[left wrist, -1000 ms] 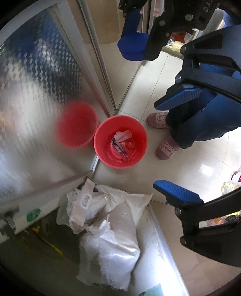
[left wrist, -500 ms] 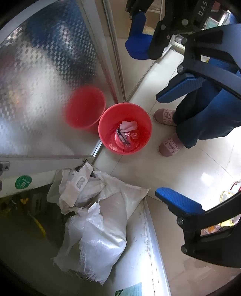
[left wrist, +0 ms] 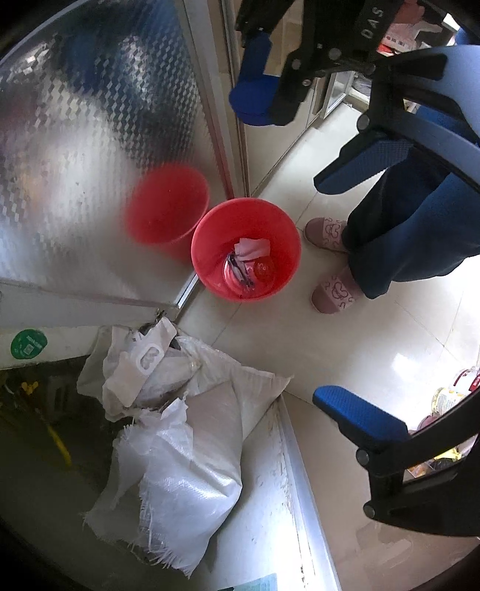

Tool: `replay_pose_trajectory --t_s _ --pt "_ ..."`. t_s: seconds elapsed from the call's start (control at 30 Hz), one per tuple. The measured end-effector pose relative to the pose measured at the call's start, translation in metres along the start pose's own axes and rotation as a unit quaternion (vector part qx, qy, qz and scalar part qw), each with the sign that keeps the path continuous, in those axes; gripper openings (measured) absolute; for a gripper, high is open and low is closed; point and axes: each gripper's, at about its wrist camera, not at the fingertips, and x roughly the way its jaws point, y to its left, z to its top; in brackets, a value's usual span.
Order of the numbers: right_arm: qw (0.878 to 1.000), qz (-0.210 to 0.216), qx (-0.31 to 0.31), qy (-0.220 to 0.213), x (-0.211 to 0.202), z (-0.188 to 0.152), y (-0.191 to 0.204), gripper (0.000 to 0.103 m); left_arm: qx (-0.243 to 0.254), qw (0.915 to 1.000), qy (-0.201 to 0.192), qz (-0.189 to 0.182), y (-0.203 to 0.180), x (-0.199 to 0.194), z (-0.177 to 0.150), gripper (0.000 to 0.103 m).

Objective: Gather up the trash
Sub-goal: 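Raise both tools back up over the counter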

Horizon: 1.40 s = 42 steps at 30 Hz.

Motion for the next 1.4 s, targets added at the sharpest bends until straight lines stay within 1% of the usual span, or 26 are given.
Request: replay_pose_trajectory --t_s 0.07,0.1,0.13,0.2,0.33,0.4,0.47,0.6,0.7,0.8,0.9,1.07,1.2,1.3,1.4 --pt "1.0 -0.009 0.003 -0.008 0.002 0.004 0.0 0.045 -0.001 1.0 -0.001 0.003 0.001 0.0 0.001 0.103" --pt "1.0 -0.017 0.005 -0.011 0.003 0.006 -0.001 0.047 -0.003 1.0 -0.001 0.007 0.002 -0.001 0.002 0.103" --pt "1.0 -0.022 0.006 -0.014 0.004 0.008 -0.001 0.061 -0.004 0.9999 -0.002 0.009 0.002 -0.002 0.002 0.103" --pt "1.0 -0.022 0.007 -0.016 0.005 0.011 -0.002 0.08 -0.004 0.9999 -0.003 0.013 0.002 -0.004 0.002 0.103" --pt "0.998 -0.045 -0.011 -0.035 -0.009 0.011 0.003 0.081 -0.005 0.9999 -0.01 0.013 -0.001 -0.015 0.0 0.103" --pt "0.998 -0.05 -0.016 -0.039 -0.018 0.008 0.004 0.081 -0.003 0.9998 -0.016 0.014 -0.003 -0.025 -0.001 0.103" --pt "0.998 -0.043 -0.011 -0.039 -0.028 0.006 0.001 0.081 -0.001 0.9997 -0.022 0.015 -0.005 -0.036 -0.003 0.103" --pt "0.998 -0.036 -0.01 -0.043 -0.052 0.002 0.004 0.082 -0.003 0.999 -0.038 0.021 -0.009 -0.074 -0.012 0.103" --pt "0.997 -0.041 -0.021 -0.054 -0.083 -0.002 0.015 0.083 -0.008 0.9982 -0.056 0.021 -0.01 -0.109 -0.018 0.103" --pt "0.996 -0.043 -0.032 -0.074 -0.124 -0.006 0.025 0.083 -0.012 0.9967 -0.077 0.025 -0.011 -0.147 -0.025 0.103" --pt "0.994 -0.031 -0.034 -0.096 -0.165 -0.008 0.031 0.091 -0.014 0.9945 -0.099 0.032 -0.015 -0.185 -0.029 0.103" --pt "0.99 -0.026 -0.039 -0.132 -0.223 -0.008 0.041 0.092 -0.017 0.9873 -0.152 0.045 -0.023 -0.256 -0.031 0.103" --pt "0.982 -0.036 -0.036 -0.18 -0.273 -0.007 0.038 0.096 -0.018 0.9804 -0.193 0.037 -0.028 -0.305 -0.029 0.103" --pt "0.977 -0.042 -0.029 -0.209 -0.298 -0.008 0.034 0.099 -0.008 0.9751 -0.219 0.035 -0.035 -0.334 -0.025 0.103" --pt "0.972 -0.046 -0.023 -0.231 -0.315 -0.009 0.027 0.101 0.01 0.9714 -0.234 0.038 -0.044 -0.357 -0.018 0.103"
